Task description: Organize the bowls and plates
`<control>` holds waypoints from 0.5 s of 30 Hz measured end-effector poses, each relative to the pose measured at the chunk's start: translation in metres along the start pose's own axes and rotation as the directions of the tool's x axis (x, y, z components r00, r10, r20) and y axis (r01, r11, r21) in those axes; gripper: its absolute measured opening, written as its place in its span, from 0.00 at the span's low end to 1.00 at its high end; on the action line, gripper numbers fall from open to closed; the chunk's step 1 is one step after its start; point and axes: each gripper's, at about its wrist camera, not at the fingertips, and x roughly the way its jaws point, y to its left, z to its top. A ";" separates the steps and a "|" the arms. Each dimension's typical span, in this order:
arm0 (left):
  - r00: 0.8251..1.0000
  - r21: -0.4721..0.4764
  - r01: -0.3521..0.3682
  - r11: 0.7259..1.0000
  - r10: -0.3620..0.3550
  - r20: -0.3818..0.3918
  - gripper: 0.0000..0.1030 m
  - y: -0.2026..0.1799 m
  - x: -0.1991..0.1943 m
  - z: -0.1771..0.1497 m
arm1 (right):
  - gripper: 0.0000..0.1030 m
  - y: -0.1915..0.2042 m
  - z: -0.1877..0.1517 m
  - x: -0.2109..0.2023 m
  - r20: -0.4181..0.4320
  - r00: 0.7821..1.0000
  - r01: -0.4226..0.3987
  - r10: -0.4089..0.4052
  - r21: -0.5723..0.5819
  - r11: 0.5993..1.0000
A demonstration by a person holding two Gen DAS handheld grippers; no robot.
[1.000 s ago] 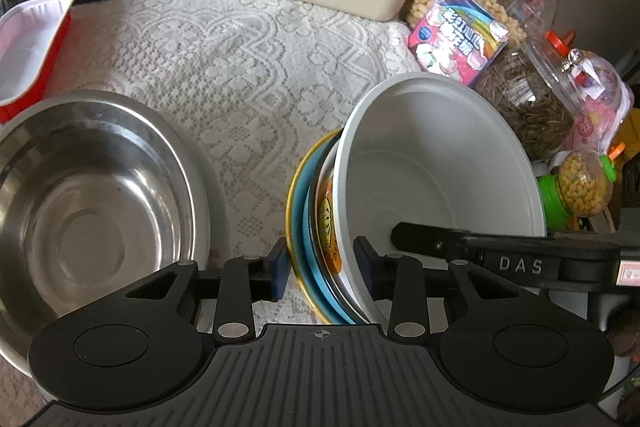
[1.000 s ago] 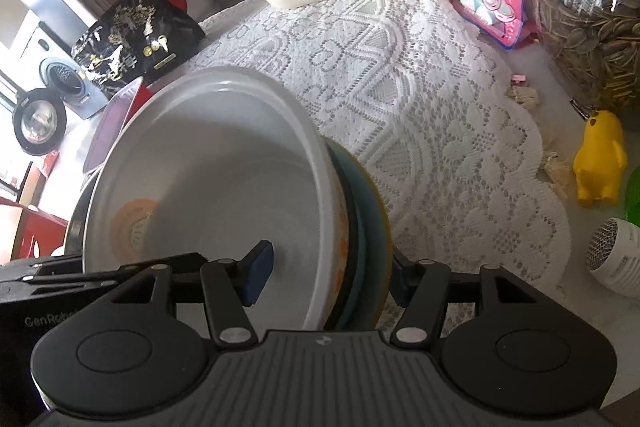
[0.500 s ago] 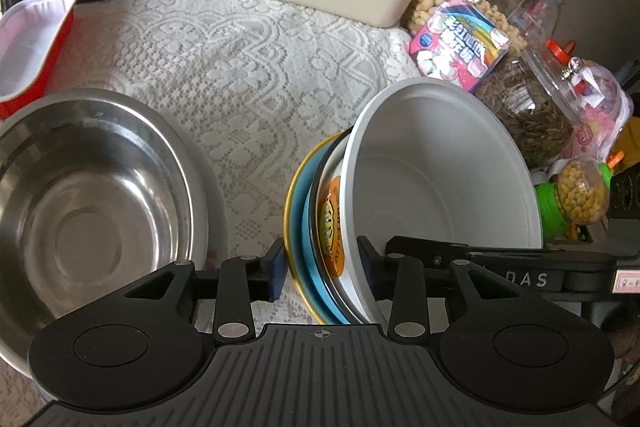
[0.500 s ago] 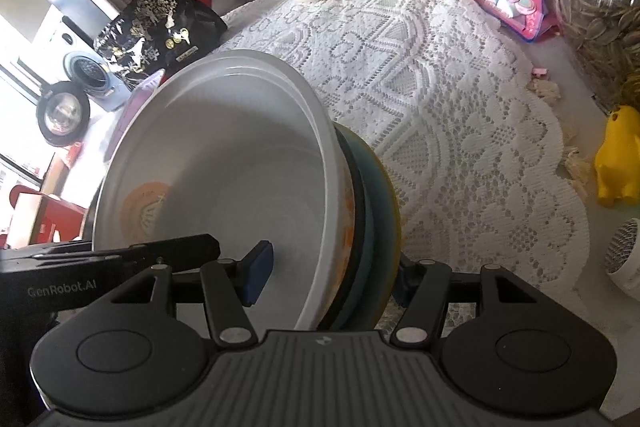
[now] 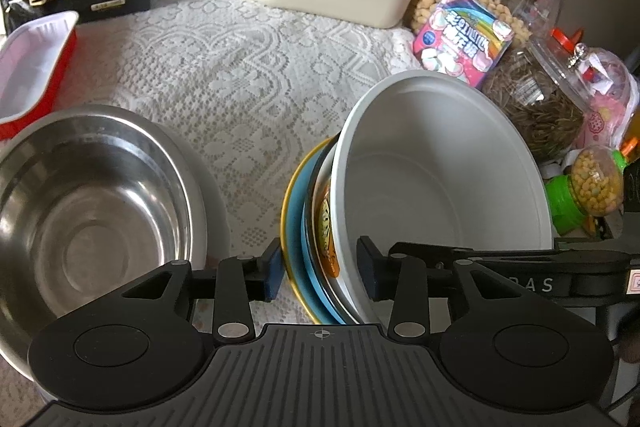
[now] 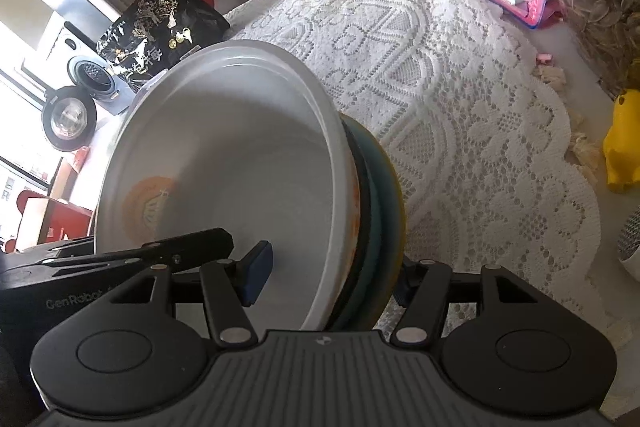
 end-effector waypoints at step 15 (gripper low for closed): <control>0.986 0.149 -0.090 0.985 0.067 0.154 0.32 -0.022 -0.035 -0.004 | 0.59 0.008 -0.001 -0.013 0.110 0.991 0.078 -0.071 -0.067 0.995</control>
